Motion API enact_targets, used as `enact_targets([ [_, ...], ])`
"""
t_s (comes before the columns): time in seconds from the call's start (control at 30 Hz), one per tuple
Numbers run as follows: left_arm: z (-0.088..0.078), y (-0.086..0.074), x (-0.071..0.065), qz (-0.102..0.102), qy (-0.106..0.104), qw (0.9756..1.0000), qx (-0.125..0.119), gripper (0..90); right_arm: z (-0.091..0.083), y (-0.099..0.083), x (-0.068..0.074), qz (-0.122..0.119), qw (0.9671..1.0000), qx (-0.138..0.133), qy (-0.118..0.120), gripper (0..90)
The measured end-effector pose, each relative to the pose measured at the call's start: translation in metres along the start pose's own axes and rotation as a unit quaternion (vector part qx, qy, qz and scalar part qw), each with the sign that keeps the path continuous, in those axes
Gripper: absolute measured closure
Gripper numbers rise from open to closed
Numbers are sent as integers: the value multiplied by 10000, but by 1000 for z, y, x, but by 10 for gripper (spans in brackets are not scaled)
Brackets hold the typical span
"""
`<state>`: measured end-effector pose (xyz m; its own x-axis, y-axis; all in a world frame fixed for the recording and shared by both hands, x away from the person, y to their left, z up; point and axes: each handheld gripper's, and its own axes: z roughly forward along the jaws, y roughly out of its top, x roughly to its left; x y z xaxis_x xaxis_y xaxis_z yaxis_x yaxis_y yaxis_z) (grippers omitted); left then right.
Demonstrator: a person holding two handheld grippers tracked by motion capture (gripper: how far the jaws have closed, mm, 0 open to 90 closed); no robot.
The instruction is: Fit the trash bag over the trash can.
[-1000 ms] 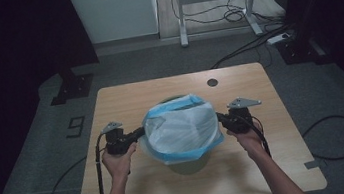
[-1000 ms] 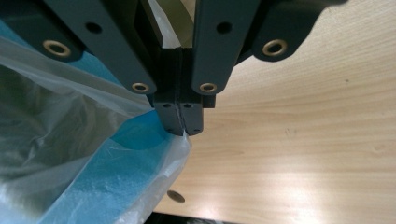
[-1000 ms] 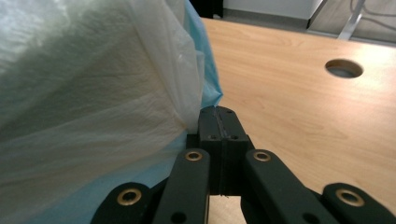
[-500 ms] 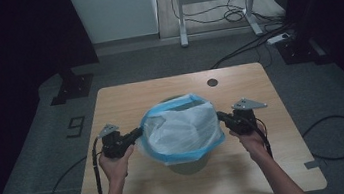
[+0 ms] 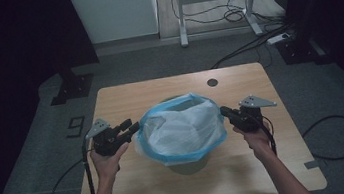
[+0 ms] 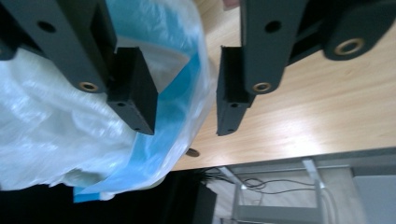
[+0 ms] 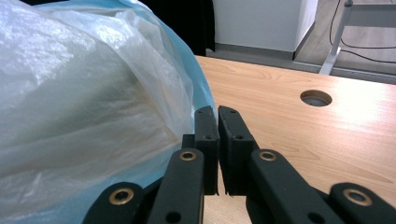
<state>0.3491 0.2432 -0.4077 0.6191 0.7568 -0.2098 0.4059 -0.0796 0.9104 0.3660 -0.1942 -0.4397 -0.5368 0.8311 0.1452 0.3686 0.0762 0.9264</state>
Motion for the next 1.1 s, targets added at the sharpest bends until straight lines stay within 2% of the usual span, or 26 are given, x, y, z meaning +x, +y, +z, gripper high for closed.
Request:
enact_targets([
  [0.13,10,6,5,325,40,9993,159,540,1,2,3,-9,10000,-30,22,855],
  [0.27,17,10,13,605,-157,9976,289,518,3,4,6,-58,10000,-23,58,855],
  [0.4,23,9,19,765,-357,9958,356,520,4,6,8,-80,9999,-61,65,854],
  [0.5,28,6,20,799,-488,9948,391,521,4,8,7,-53,9999,-100,56,848],
  [0.6,25,3,20,708,-663,9950,235,516,3,8,7,-29,9999,-134,55,845],
  [0.67,21,2,20,640,-631,9959,102,511,1,9,6,-32,9999,-147,42,841],
  [0.77,13,2,20,599,-713,9956,-45,504,-1,9,6,-2,9998,-177,52,836],
  [0.87,10,0,18,704,-721,9949,68,481,-1,8,6,1,9998,-168,62,832],
  [1.0,14,-4,13,885,-584,9938,325,467,0,8,7,7,9998,-158,78,829],
  [1.1,21,-6,14,865,-548,9939,410,468,0,7,7,7,9999,-138,83,828],
])
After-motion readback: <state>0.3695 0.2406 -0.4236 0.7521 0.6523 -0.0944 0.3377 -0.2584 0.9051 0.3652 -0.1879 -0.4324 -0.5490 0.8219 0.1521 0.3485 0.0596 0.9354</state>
